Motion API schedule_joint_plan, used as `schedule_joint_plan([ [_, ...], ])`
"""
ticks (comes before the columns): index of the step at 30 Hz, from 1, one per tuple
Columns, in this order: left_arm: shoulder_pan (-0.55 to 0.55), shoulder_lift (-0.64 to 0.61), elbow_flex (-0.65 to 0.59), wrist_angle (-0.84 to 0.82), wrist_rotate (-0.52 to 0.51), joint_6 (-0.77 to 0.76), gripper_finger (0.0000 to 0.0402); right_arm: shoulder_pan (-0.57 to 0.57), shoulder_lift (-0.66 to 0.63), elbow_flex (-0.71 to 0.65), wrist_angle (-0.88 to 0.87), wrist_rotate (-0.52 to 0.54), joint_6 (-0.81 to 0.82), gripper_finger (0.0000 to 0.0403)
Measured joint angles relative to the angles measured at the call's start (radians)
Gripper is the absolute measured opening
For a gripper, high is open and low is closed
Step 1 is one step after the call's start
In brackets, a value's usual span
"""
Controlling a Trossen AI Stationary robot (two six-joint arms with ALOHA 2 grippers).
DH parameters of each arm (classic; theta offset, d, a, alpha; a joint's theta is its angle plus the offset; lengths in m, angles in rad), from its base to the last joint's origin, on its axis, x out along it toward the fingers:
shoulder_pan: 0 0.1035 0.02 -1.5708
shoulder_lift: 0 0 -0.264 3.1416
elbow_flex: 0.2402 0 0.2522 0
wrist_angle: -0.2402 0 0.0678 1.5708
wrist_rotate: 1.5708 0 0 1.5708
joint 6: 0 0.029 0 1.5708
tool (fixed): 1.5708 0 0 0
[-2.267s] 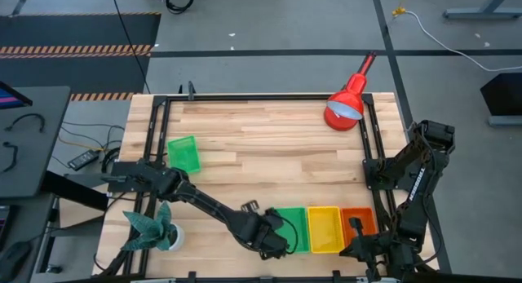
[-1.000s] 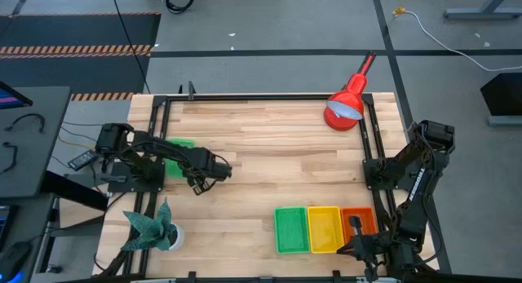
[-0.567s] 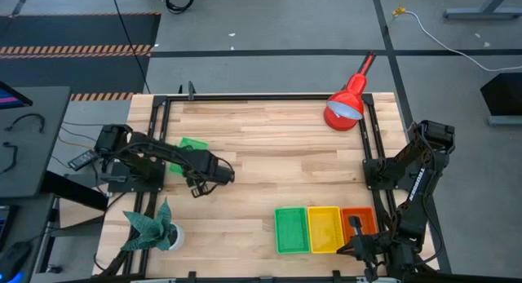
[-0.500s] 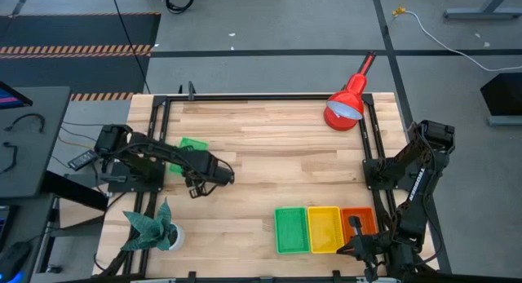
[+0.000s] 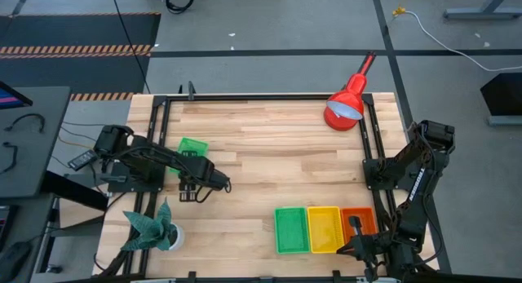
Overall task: Stack baskets by color
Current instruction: Stack the left green basket on the bottom green basket
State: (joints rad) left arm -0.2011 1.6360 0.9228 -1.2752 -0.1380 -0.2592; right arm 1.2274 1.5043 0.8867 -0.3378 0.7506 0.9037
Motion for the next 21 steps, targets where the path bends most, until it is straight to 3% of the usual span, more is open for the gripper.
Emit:
schedule_joint_plan([
  [4,0.000,0.000,-0.017,0.040,-0.017,-0.021,0.0151,0.000,0.000,0.000,0.000,0.000,-0.016,0.0003],
  [8,0.000,0.000,-0.014,0.083,-0.018,-0.029,0.0074,-0.002,0.000,0.000,0.000,0.005,-0.017,0.0003],
  [11,0.000,0.000,0.034,0.086,0.005,-0.120,0.0017,-0.002,0.000,0.000,0.000,0.008,-0.017,0.0003],
  [15,-0.019,0.000,0.173,0.096,0.012,-0.290,0.0014,-0.005,0.000,0.000,0.000,0.016,-0.024,0.0006],
  [21,-0.121,0.002,0.472,0.250,-0.050,-0.360,0.0012,-0.006,0.000,0.000,0.000,0.019,-0.032,0.0007],
])
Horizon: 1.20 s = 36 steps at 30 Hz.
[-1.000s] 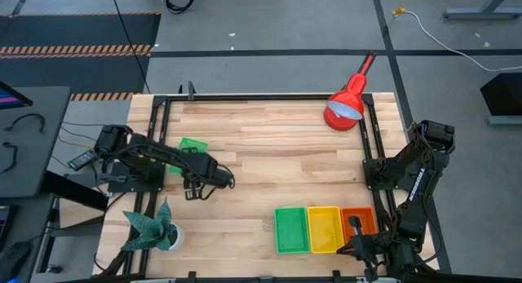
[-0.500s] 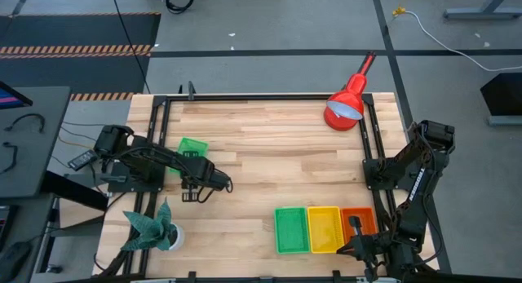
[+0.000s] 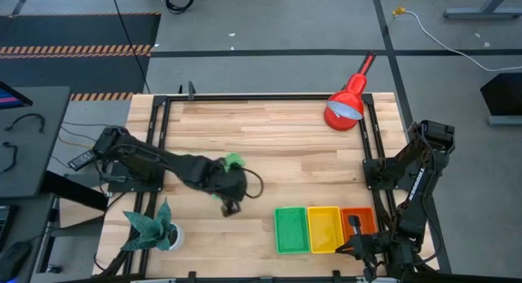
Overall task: Stack baskets by color
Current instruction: Stack the left green basket on the bottom green basket
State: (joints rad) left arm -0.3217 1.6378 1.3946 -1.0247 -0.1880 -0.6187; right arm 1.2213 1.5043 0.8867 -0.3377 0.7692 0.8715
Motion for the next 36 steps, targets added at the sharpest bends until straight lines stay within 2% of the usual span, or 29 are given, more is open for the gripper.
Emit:
schedule_joint_plan([
  [4,-0.103,0.056,0.194,0.149,-0.149,0.088,0.0012,0.000,0.000,0.000,0.000,0.000,-0.007,0.0007],
  [8,-0.189,0.173,0.385,0.247,-0.246,0.203,0.0012,0.000,0.000,0.000,0.005,0.000,-0.009,0.0008],
  [14,-0.260,0.429,0.674,0.277,-0.280,0.279,0.0011,0.000,0.000,0.000,0.008,0.000,-0.008,0.0008],
  [18,-0.288,0.576,0.815,0.273,-0.332,0.291,0.0011,0.000,0.000,0.000,0.008,0.000,-0.008,0.0008],
  [21,-0.295,0.656,0.880,0.244,-0.347,0.282,0.0013,0.000,0.000,0.000,0.008,0.000,-0.009,0.0008],
  [25,-0.290,0.711,0.903,0.216,-0.343,0.236,0.0016,0.001,0.000,0.000,0.008,0.000,-0.010,0.0008],
  [36,-0.256,0.734,0.904,0.202,-0.252,0.186,0.0031,0.001,0.000,0.000,0.008,0.000,-0.011,0.0008],
])
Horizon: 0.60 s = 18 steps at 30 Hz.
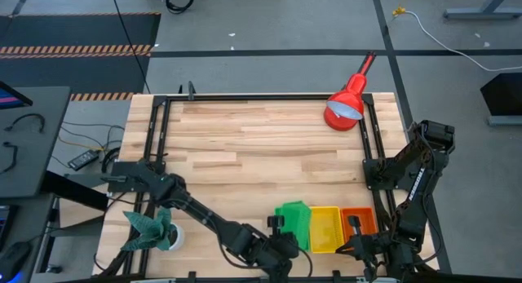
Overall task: Stack baskets by color
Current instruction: Stack the left green basket on the bottom green basket
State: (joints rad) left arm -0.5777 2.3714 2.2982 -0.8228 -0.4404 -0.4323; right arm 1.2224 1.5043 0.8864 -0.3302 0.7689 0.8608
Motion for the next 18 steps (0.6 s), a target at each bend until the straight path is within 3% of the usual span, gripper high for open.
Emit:
schedule_joint_plan([
  [13,0.026,0.000,0.000,-0.016,0.000,-0.047,0.0135,0.000,0.000,0.000,0.000,0.000,0.000,0.0008],
  [18,0.035,-0.002,0.000,0.012,0.001,-0.105,0.0156,0.000,0.000,0.000,0.000,-0.001,0.000,0.0008],
])
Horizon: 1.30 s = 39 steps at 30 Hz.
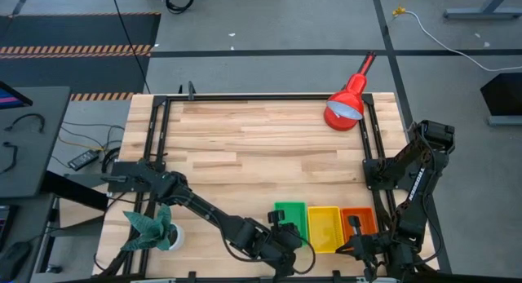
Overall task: Stack baskets by color
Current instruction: Stack the left green basket on the bottom green basket, then return to Home Position
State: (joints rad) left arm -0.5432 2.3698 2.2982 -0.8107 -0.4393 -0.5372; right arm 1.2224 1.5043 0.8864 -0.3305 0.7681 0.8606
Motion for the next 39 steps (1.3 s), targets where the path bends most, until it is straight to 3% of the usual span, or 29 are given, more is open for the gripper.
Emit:
schedule_joint_plan([
  [5,0.006,-0.002,0.000,-0.004,-0.005,0.003,0.0143,0.000,0.000,0.000,0.000,-0.002,0.000,0.0008],
  [8,0.008,-0.009,0.000,-0.087,-0.013,-0.023,0.0127,0.000,0.000,0.000,0.000,-0.003,0.002,0.0008],
  [11,0.007,-0.039,-0.001,-0.299,-0.017,-0.147,0.0110,0.000,0.000,0.000,-0.040,0.015,0.062,0.0006],
  [16,0.004,-0.048,-0.002,-0.733,-0.032,-0.399,0.0069,-0.061,-0.008,0.000,-0.265,-0.005,0.295,0.0003],
  [19,-0.002,-0.051,-0.051,-0.751,-0.046,-0.452,0.0036,-0.113,-0.018,0.000,-0.333,-0.022,0.345,0.0003],
  [24,-0.066,-0.095,-0.178,-0.739,-0.121,-0.548,0.0006,-0.192,-0.018,0.000,-0.268,-0.029,0.204,0.0003],
  [28,-0.114,-0.202,-0.400,-0.538,-0.153,-0.578,0.0004,-0.249,-0.018,0.000,-0.183,-0.053,0.026,0.0003],
  [35,-0.147,-0.533,-1.012,0.139,-0.256,-0.561,0.0002,-0.317,-0.062,0.000,-0.098,-0.107,-0.281,0.0002],
  [39,-0.115,-0.736,-1.301,0.501,-0.324,-0.414,0.0002,-0.322,-0.189,-0.043,-0.123,-0.096,-0.334,0.0002],
])
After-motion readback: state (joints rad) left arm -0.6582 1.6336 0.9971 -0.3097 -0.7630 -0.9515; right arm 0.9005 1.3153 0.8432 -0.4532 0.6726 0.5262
